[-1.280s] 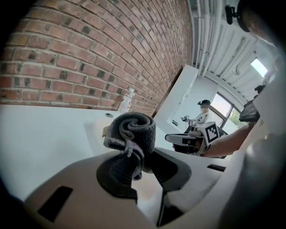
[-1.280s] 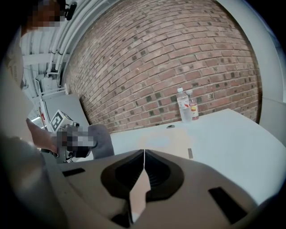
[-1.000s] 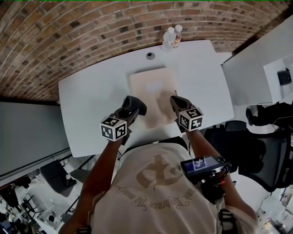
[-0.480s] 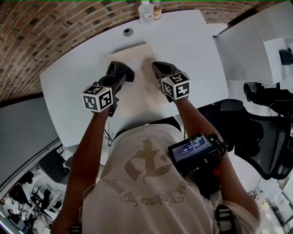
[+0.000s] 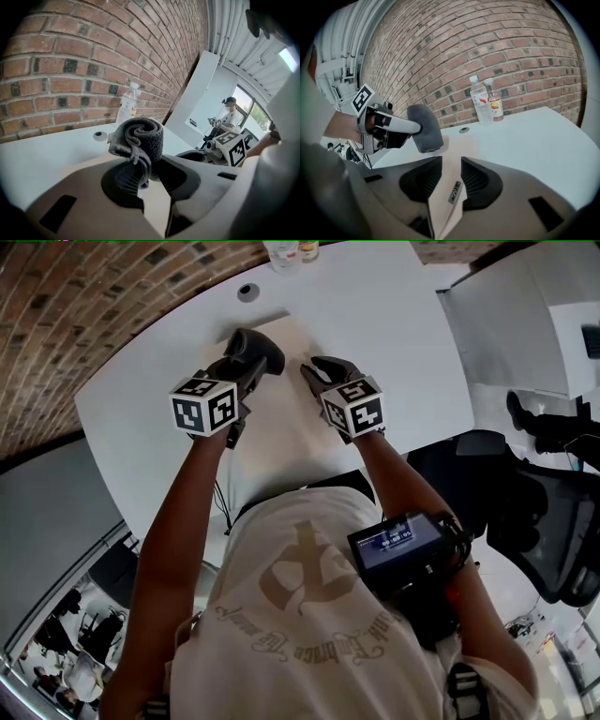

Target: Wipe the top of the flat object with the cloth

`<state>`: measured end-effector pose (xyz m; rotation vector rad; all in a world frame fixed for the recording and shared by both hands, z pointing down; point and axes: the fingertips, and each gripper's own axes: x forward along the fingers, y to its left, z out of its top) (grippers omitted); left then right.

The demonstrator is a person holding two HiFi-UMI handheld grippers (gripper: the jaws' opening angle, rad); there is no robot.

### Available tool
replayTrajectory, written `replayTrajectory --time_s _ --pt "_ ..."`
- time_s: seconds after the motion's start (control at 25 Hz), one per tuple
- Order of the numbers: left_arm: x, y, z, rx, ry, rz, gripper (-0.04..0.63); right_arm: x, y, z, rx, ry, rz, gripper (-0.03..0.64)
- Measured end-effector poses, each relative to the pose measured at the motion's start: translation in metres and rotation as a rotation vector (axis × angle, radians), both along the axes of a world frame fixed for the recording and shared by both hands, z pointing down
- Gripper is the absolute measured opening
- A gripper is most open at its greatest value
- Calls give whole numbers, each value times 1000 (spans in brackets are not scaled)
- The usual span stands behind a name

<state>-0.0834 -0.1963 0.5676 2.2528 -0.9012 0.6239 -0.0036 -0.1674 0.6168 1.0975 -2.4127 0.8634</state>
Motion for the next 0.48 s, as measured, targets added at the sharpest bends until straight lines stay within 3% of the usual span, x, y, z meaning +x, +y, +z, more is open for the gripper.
replayTrajectory --time_s 0.04,0.24,0.48 --pt "6 -5 2 -1 -1 9 97 2 1 4 -16 -6 4 151" --pt "22 -32 4 8 2 33 97 2 7 16 -84 -31 0 187" --pt "20 -78 12 -3 14 -48 97 7 9 34 -144 -1 11 199"
